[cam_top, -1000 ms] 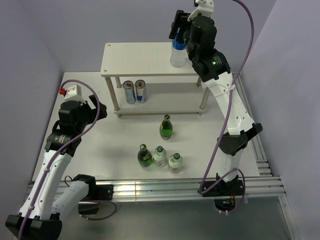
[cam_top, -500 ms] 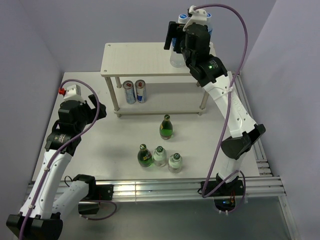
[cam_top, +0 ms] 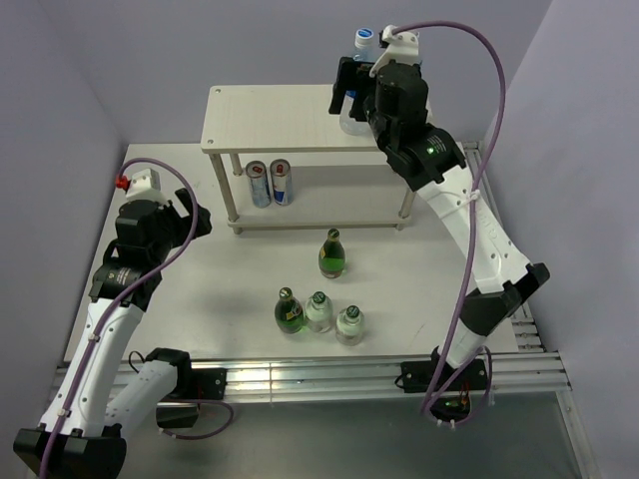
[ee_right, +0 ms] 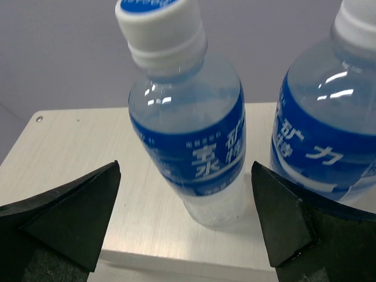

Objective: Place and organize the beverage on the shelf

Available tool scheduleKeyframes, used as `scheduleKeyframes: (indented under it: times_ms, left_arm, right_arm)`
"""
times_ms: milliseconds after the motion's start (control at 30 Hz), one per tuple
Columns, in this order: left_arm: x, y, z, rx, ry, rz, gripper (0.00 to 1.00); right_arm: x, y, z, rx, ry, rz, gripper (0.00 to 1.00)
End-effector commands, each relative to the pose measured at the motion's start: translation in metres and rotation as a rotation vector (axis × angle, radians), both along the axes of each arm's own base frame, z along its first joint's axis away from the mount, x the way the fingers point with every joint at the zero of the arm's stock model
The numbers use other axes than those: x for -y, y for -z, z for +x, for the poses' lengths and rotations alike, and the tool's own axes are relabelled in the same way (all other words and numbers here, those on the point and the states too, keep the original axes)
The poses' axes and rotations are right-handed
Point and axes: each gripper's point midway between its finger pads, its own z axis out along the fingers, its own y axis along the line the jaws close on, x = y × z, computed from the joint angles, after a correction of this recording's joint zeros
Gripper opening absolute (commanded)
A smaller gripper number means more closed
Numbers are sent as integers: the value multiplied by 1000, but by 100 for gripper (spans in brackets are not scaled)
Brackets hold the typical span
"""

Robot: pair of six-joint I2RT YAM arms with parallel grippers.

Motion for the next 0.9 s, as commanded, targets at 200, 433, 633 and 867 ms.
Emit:
scheduleKeyframes:
  times_ms: [200,433,633,867]
  left_arm:
    - [18,-19,1,77,123,-11,93]
    - [62,-19,-11,72,286,-17,93]
    - [98,-14,-50,28,217,59,93]
    - [120,-2,-104,30,200,9,91]
  right_arm:
    - [16,0,-66,1,9,75,99]
    - [9,69,-169,-43,-139,129,99]
    - [20,173,-212,-208,-190,107,99]
    - [44,221,-232,-258,-173,80,99]
